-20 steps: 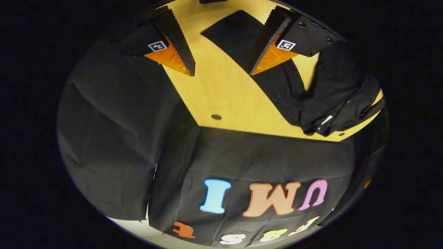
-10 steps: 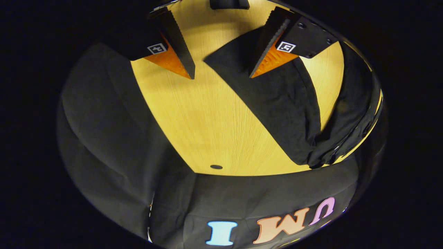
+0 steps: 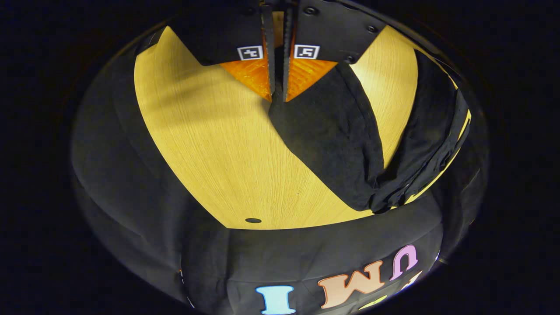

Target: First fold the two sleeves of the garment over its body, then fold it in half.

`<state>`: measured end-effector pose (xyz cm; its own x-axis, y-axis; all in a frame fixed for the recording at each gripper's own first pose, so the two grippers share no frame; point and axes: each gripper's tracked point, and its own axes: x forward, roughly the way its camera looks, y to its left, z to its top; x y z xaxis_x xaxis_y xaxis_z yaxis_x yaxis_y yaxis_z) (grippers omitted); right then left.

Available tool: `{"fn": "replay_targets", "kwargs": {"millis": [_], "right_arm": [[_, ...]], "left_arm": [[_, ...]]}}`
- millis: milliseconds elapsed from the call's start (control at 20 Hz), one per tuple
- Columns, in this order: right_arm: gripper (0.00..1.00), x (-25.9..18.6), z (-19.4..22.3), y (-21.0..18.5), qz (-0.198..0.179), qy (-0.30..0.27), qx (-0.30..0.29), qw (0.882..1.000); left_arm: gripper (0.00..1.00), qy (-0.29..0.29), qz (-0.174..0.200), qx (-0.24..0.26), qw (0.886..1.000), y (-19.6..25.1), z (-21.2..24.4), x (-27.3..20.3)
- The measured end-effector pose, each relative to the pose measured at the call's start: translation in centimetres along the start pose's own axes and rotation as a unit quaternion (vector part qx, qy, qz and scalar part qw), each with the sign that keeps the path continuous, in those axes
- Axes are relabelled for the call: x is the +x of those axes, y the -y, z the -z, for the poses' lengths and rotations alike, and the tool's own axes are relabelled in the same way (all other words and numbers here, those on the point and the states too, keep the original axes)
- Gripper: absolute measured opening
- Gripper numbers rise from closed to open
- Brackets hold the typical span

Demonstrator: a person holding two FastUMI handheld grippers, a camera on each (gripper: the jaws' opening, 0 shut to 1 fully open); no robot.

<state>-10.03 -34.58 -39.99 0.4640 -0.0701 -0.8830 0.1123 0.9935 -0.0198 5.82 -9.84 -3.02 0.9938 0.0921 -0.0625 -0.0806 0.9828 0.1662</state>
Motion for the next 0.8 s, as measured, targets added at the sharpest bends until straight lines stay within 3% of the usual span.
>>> {"fn": "replay_targets", "kwargs": {"millis": [50,100,200,350,400,500,550,600,650,750,800], "right_arm": [[0.10,0.0,0.1,0.0,0.006,-0.006,-0.008,1.000],[0.01,-0.1,0.0,-0.4,0.008,-0.005,-0.006,1.000],[0.03,-1.0,-0.7,-2.2,-0.011,-0.006,0.009,1.000],[0.03,-3.3,-5.1,-5.2,-0.034,0.043,0.033,0.998],[0.02,-5.1,-8.0,-7.3,-0.049,0.089,0.045,0.994],[0.02,-7.1,-12.3,-9.3,-0.042,0.144,0.037,0.988],[0.03,-8.8,-14.0,-10.9,-0.050,0.163,0.038,0.985],[0.02,-9.8,-15.5,-12.6,-0.057,0.179,0.030,0.982],[0.03,-10.3,-16.5,-14.0,-0.054,0.185,0.013,0.981],[0.02,-11.1,-18.4,-16.4,-0.055,0.199,-0.008,0.978],[0.00,-11.4,-19.5,-18.0,-0.062,0.205,-0.010,0.977]], "left_arm": [[0.93,0.002,-0.003,0.000,1.000,-0.3,0.0,-0.1],[0.93,0.004,-0.004,-0.001,1.000,-0.7,-0.2,-0.2],[0.93,0.008,-0.009,0.002,1.000,-1.5,-0.3,-0.3],[0.93,0.019,-0.015,0.000,1.000,-3.3,-0.5,-0.5],[0.93,0.020,-0.012,-0.005,1.000,-3.8,-0.3,-0.4],[0.92,0.015,-0.005,-0.013,1.000,-4.8,0.2,0.0],[0.97,0.008,-0.008,-0.019,1.000,-6.2,0.7,0.0],[0.93,0.014,-0.011,-0.025,1.000,-7.2,0.4,-0.2],[0.97,0.018,-0.017,-0.030,0.999,-8.4,0.2,-0.3],[0.93,0.017,-0.024,-0.038,0.999,-10.7,0.6,-0.6],[0.97,0.016,-0.027,-0.038,0.999,-11.9,0.8,-0.7]]}}
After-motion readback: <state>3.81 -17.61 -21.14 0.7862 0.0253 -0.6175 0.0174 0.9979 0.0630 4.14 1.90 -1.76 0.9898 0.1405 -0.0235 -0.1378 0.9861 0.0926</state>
